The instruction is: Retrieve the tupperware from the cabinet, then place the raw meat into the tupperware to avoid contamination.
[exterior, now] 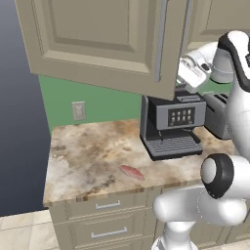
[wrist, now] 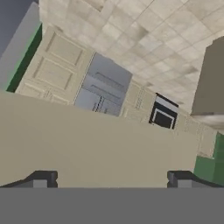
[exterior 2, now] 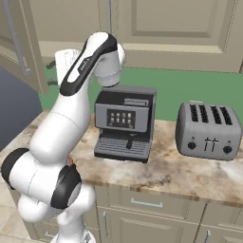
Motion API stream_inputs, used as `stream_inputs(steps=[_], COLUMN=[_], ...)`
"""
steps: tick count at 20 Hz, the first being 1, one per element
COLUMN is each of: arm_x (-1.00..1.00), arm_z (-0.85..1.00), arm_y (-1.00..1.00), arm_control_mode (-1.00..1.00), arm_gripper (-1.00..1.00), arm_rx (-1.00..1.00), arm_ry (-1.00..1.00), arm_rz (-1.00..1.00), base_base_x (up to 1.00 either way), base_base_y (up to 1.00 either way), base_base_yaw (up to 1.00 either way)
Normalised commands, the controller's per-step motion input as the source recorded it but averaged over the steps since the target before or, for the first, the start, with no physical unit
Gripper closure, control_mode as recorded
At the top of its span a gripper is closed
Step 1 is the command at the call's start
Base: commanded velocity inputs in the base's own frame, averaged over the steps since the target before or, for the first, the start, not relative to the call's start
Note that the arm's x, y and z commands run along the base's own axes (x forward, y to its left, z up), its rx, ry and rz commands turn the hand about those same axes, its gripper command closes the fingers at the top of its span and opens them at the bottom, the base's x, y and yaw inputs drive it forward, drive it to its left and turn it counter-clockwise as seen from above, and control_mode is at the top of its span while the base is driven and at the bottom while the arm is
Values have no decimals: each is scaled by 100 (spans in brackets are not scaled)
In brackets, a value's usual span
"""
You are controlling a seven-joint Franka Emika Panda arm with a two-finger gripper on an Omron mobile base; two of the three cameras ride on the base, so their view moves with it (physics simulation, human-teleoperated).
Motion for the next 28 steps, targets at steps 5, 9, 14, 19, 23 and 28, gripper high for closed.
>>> stream_inputs(steps=[5,9,14,19,23,28], arm_x=[-4,-24,-17,-13,-15,-5], arm_z=[-14,-10,-9,-10,-13,-13], arm_y=[60,83,92,66,60,64], arm_control_mode=[-100,-100,-100,-100,-100,-100], arm_gripper=[-100,-100,-100,-100,-100,-100], arm_rx=[1,-1,-3,0,0,0], arm_ry=[16,6,0,0,0,-2], arm_rz=[22,11,-7,-21,-23,-23], base_base_x=[0,0,0,0,0,0], base_base_y=[0,0,0,0,0,0], base_base_yaw=[0,0,0,0,0,0])
